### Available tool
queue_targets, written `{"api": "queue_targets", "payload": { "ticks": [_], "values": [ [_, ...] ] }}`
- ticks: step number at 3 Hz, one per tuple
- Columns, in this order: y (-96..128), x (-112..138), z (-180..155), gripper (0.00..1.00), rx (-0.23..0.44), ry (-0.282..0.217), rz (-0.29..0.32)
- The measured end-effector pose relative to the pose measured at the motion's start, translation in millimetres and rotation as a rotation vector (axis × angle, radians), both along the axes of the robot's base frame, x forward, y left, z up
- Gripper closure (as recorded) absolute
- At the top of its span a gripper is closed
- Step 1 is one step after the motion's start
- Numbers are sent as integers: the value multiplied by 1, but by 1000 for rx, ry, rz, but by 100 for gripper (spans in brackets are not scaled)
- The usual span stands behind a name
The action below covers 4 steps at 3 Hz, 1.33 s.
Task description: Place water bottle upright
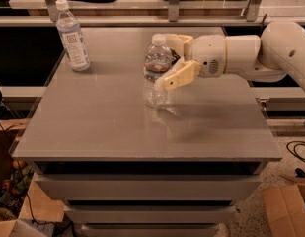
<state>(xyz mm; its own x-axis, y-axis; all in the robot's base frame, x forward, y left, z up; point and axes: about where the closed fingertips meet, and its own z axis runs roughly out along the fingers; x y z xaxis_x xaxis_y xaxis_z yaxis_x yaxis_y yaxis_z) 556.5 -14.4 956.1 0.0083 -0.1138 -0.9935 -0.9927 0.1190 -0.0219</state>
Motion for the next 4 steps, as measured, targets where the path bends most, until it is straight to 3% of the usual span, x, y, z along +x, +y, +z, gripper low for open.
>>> {"api": "queue_targets", "payload": {
  "ticks": [2,4],
  "values": [
    [-38,12,11,0,-19,-26,-59],
    [-60,19,6,0,-43,-12,-55]
  ]
}}
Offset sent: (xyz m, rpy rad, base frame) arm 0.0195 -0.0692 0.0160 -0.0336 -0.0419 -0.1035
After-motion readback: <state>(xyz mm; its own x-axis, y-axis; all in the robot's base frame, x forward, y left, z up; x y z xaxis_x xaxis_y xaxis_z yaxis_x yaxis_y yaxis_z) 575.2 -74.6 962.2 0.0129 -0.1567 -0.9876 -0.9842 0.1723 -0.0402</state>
